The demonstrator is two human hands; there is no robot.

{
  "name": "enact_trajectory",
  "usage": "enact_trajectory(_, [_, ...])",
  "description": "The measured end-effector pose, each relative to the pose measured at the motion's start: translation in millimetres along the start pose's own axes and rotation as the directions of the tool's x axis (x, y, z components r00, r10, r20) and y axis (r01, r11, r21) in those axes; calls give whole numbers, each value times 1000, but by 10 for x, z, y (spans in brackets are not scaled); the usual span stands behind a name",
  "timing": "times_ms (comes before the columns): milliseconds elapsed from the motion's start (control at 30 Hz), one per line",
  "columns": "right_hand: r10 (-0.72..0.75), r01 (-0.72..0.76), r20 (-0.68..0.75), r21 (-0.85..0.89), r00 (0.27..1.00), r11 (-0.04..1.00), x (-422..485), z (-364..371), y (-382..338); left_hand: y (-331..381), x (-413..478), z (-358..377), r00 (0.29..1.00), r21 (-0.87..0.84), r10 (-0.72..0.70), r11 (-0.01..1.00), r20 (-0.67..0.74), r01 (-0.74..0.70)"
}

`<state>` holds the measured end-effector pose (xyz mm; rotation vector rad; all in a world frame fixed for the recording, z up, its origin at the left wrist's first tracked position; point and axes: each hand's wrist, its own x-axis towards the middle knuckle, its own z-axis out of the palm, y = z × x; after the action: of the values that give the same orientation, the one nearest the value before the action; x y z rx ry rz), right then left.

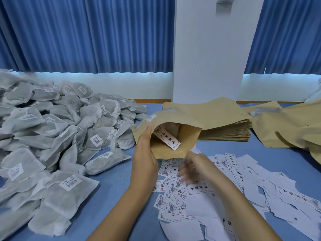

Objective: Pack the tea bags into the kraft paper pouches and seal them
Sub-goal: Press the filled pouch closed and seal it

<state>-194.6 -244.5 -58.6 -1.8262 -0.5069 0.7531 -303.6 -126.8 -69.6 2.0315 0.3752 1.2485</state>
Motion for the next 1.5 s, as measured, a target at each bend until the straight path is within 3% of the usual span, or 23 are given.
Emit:
enact_trajectory(67, [-66, 28, 108, 319, 992, 947, 73, 28, 9, 11, -35, 29, 997, 137, -8, 991, 73, -2])
enact_trajectory(133, [-165, 121, 37, 529, 986, 840, 134, 38, 14, 36, -47, 26, 990, 460, -66, 888, 122, 3])
enact_trajectory(167, [-185, 152, 8, 535, 983, 831, 153, 46, 20, 51, -43, 20, 990, 611, -80, 792, 118, -9])
enact_trajectory(233, [-171, 176, -47, 364, 984, 915, 175, 51, 52, 104, 4, -3, 987, 731, -4, 673, 159, -115])
enact_trajectory(333, [-160, 166, -51, 190, 986, 968, 160, 117, 87, 84, 42, 52, 932, 681, 102, 656, 347, -325])
enact_trajectory(400, [-163, 168, -44, 204, 986, 964, 164, 141, 76, 41, 8, 186, 887, 598, 51, 721, 459, -350])
enact_trajectory(500, [-196, 212, -85, 279, 977, 937, 171, 95, 79, 37, -87, 297, 862, 527, 72, 764, 502, -372])
enact_trajectory(633, [-174, 205, -113, 374, 978, 904, 181, 30, 79, 54, -105, 325, 879, 498, 235, 750, 415, -435])
enact_trajectory(733, [-135, 212, -272, 277, 953, 937, 220, 30, 107, 45, -126, 296, 884, 500, 232, 753, 405, -427])
enact_trajectory(933, [-168, 357, -512, 297, 843, 886, 208, -92, 143, -3, -131, 279, 881, 513, 308, 724, 358, -461])
enact_trajectory(1033, [-134, 354, -521, 350, 843, 867, 217, -143, 145, -2, -127, 271, 893, 566, 303, 693, 332, -446])
enact_trajectory(1200, [-37, 354, -473, 603, 880, 715, 210, -164, 134, -73, -123, 310, 893, 518, 353, 727, 280, -451])
enact_trajectory(1500, [-20, 421, -585, 559, 811, 714, 239, -188, 187, 15, -204, 388, 908, 596, 297, 685, 296, -418])
